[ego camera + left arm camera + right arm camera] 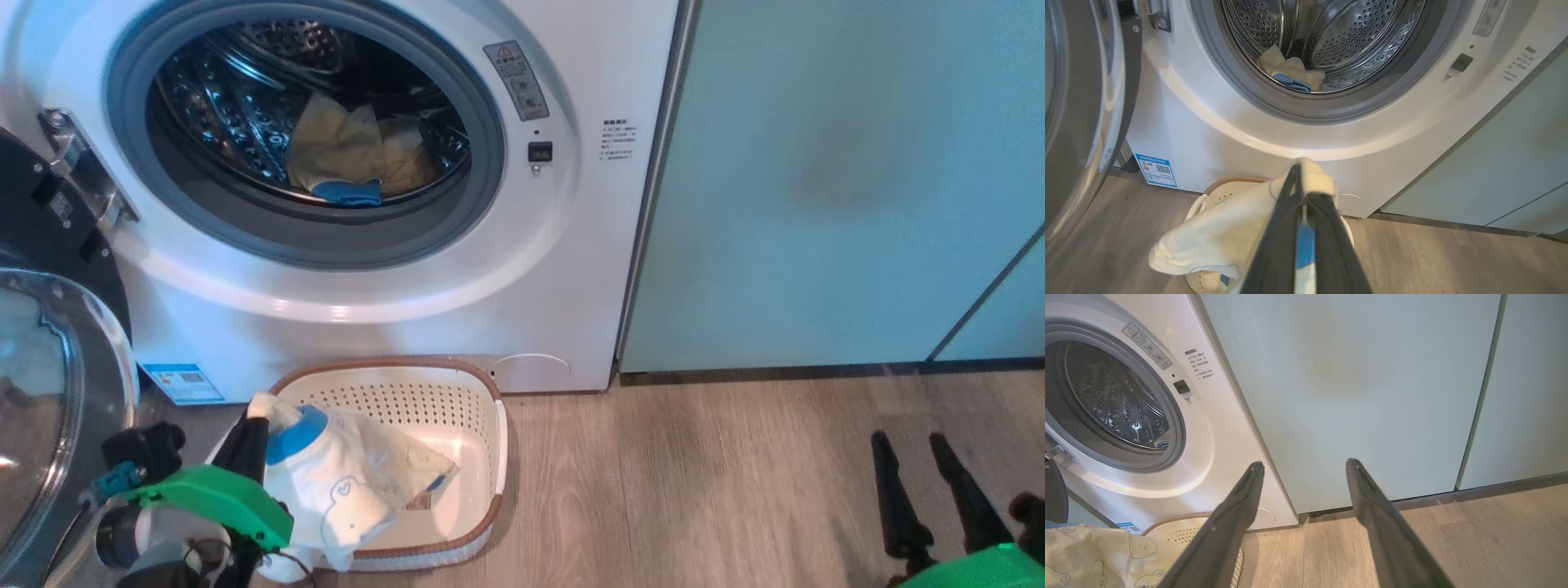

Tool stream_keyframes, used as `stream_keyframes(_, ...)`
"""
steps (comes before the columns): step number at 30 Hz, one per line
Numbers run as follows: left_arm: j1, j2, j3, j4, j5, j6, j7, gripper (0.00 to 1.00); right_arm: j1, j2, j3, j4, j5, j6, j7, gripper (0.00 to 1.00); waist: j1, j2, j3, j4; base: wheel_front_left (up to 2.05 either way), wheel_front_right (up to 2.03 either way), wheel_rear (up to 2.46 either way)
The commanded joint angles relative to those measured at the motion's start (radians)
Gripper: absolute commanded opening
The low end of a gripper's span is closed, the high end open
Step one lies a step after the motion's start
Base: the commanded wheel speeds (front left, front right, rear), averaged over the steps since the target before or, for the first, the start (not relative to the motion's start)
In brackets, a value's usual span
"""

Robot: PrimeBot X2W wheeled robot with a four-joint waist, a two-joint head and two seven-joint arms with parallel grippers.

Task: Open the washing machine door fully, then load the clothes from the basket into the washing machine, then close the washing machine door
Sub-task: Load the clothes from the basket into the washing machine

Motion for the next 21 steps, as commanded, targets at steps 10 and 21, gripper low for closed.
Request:
stream_keyframes(10,0.015,0.022,0.061,-0.080,0.003,0.018,-0.011,0.00,0.016,-0.027,0.003,-0.036,-0.010,-0.003,-0.010,1.00,0.0001,-0.0001,-0.039,0.002,0.00,0.00,0.00)
stream_keyframes(21,0.004,0.009,0.065,-0.098,-0.036,0.030,0.021,0.00,0.019,-0.020,0.011,-0.035,-0.011,-0.003,-0.010,1.00,0.0001,-0.0001,-0.049,-0.002,0.00,0.00,0.00)
